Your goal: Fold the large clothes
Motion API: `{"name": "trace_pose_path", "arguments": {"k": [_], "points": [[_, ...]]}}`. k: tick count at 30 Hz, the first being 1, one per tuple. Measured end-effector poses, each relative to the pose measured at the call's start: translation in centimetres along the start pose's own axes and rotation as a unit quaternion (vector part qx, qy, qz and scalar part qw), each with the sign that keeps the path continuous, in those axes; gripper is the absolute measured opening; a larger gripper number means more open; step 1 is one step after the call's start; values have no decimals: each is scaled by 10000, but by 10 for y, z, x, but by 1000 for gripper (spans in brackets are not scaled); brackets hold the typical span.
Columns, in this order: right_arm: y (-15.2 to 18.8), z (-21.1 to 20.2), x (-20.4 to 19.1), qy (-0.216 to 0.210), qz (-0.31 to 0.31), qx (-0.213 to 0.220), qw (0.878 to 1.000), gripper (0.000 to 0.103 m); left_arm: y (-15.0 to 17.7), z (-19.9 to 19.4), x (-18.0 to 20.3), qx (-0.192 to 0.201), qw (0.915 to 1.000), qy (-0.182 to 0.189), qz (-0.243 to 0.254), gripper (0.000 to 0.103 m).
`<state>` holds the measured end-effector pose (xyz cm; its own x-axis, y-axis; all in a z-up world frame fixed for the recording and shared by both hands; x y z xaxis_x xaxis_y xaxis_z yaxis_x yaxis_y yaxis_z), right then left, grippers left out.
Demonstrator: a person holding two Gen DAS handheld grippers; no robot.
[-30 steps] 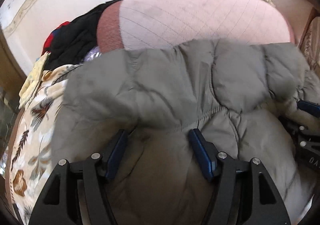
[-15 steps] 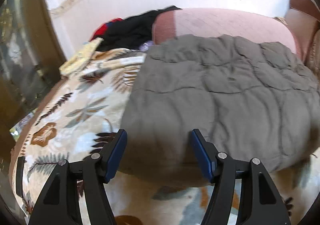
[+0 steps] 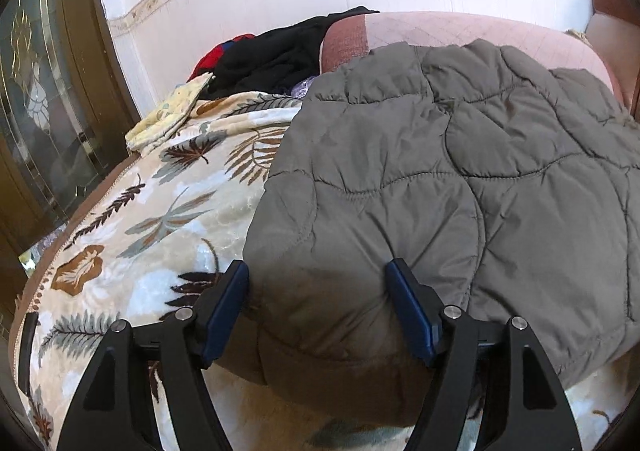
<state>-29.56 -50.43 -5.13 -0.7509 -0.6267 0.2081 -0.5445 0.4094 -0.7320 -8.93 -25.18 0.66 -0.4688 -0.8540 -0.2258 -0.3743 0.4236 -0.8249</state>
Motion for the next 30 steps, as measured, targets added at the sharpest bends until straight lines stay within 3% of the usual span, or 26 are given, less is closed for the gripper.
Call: {"name": "trace_pose_path", "arguments": {"k": [30], "points": [[4,3,-5,13,-319,17,9995,72,1,3,-1,112,9999,36,60,73]]}}
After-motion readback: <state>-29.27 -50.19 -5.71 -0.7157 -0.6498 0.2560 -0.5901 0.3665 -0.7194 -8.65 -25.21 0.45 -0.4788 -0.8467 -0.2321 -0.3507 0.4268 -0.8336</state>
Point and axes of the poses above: each gripper's, at about its wrist camera, not at the fingertips, and z roughly the way its jaws point, x to its right, y to its underside, the point moved 9 cm from there along z, roughly the way its jaws point, and after that the axes turned 8 degrees about x, right-handed, at the moved point
